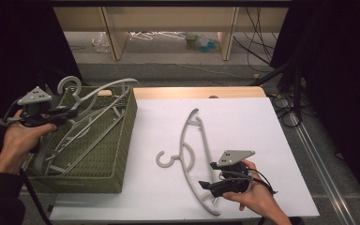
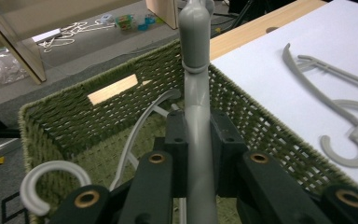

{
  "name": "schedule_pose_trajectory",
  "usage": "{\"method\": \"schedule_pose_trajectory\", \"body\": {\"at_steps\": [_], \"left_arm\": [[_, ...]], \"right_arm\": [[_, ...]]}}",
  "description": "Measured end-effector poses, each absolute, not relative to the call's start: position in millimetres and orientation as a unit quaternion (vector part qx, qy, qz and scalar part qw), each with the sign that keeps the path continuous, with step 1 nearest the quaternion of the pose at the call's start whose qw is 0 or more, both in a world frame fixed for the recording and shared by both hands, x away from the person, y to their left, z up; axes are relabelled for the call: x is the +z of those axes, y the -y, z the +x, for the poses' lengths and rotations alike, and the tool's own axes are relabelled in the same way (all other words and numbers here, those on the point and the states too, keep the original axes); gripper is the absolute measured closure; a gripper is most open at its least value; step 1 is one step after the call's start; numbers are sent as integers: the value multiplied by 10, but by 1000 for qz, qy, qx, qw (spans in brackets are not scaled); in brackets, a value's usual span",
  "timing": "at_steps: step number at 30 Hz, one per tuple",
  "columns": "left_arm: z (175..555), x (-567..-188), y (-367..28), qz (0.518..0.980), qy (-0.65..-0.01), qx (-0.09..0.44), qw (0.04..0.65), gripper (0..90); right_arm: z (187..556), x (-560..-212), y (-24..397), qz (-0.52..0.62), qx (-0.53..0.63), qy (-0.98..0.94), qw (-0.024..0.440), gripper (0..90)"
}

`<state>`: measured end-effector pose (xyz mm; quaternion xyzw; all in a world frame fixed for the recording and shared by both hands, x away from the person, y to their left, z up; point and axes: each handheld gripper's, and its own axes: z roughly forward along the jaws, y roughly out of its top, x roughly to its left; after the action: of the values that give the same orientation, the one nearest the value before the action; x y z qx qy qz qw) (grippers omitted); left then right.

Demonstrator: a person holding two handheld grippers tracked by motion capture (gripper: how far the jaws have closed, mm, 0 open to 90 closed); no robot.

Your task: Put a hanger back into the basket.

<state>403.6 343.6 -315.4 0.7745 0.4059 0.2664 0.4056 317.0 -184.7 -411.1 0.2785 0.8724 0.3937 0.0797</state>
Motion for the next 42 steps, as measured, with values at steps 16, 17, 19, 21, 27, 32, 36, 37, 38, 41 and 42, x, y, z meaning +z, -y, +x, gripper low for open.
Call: {"method": "schedule_pose_trajectory", "body": {"at_steps": [16,17,19,21,27,32,36,37,38,41,42], "left_arm": [[4124,-3451,-3644,779,-439,246,373,789],[4136,-3465,-3658,788,-436,243,361,789],[4169,-3505,-3663,797,-428,239,354,789],[4200,-3562,-3611,782,-444,233,369,789],[4284,-3708,-3601,794,-435,221,362,789],[4319,-3844,-3611,790,-446,212,362,788],[4347,-3940,-3639,800,-447,207,343,786],[4353,-3973,-3637,798,-451,207,341,786],[4352,-3997,-3638,796,-459,203,337,785],[4350,-4058,-3651,780,-488,201,336,780],[4357,-4081,-3665,778,-492,202,334,778]], "right_arm": [[3179,-4140,1848,284,388,-873,80,265],[3180,-4141,1846,281,388,-874,79,265],[3179,-4144,1839,281,387,-875,74,266],[3187,-4149,1837,279,386,-876,75,265],[3190,-4152,1849,282,386,-875,76,266],[3184,-4147,1841,280,385,-876,74,266],[3185,-4153,1837,282,385,-876,71,266],[3189,-4158,1840,281,384,-876,74,266],[3187,-4159,1840,283,383,-876,73,266],[3184,-4154,1844,283,385,-875,74,266],[3189,-4156,1847,283,386,-875,74,266]]}}
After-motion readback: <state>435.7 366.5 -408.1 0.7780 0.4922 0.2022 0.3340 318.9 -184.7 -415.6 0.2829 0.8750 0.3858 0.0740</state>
